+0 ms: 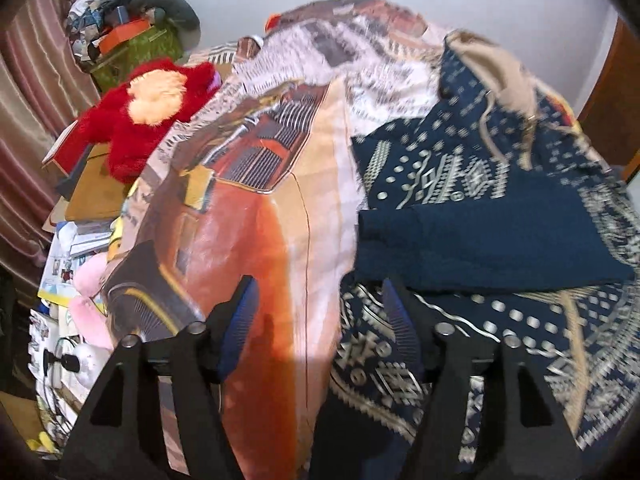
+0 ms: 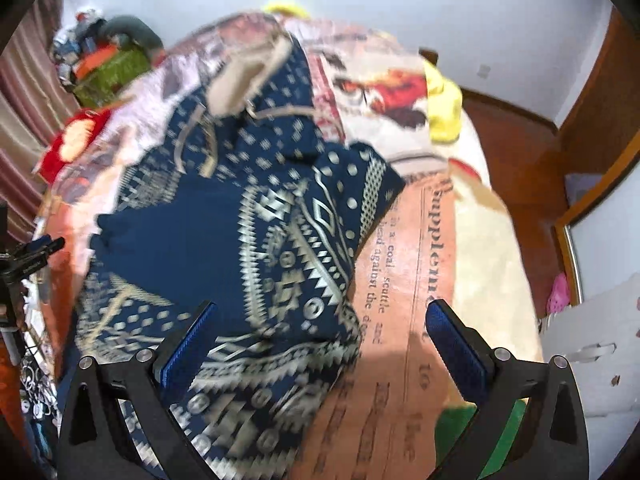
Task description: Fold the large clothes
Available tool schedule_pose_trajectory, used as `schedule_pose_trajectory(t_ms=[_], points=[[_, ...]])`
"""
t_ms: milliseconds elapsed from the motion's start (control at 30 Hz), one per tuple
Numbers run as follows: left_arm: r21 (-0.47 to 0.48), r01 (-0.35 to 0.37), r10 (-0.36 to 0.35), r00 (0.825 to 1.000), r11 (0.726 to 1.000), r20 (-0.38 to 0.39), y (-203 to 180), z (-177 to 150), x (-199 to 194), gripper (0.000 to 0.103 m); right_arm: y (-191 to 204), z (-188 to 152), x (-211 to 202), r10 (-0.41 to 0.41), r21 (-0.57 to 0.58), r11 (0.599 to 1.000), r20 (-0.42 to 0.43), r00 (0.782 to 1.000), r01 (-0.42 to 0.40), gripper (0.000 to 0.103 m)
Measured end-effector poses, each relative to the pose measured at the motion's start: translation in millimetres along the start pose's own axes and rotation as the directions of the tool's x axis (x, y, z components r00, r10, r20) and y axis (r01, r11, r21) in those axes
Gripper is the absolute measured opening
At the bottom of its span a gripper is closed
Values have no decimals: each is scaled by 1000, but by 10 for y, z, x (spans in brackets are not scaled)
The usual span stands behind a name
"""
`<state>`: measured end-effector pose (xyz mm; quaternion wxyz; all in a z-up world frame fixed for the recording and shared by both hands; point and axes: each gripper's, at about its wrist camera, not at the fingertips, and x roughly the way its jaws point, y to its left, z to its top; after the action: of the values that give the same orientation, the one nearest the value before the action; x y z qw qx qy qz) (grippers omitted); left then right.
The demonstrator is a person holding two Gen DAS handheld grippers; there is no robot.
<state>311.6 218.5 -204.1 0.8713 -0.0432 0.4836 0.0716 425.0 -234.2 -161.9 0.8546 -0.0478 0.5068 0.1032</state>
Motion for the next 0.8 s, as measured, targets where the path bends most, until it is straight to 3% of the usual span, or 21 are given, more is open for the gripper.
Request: schedule_pose_trajectory(t_ms=[233,433,667,800], points=[[1,52,-52,999,999,-6,-5,-253,-220,70,164,-363,-474,56,-32,998,76,995,-54,102],[17,109,-110,993,994,33,-245,3,-303,70,268,-297,-478,16,-102,995,105,994,-6,102],[56,183,-187,979,982,87,-808,939,-99,77,308,580,-197,51,-60,997,153,987,-42,102],[-8,211,-209,974,978,81,-1054,1628,303,77,320,1182,179,65,-36,998,149,987,-60,102]])
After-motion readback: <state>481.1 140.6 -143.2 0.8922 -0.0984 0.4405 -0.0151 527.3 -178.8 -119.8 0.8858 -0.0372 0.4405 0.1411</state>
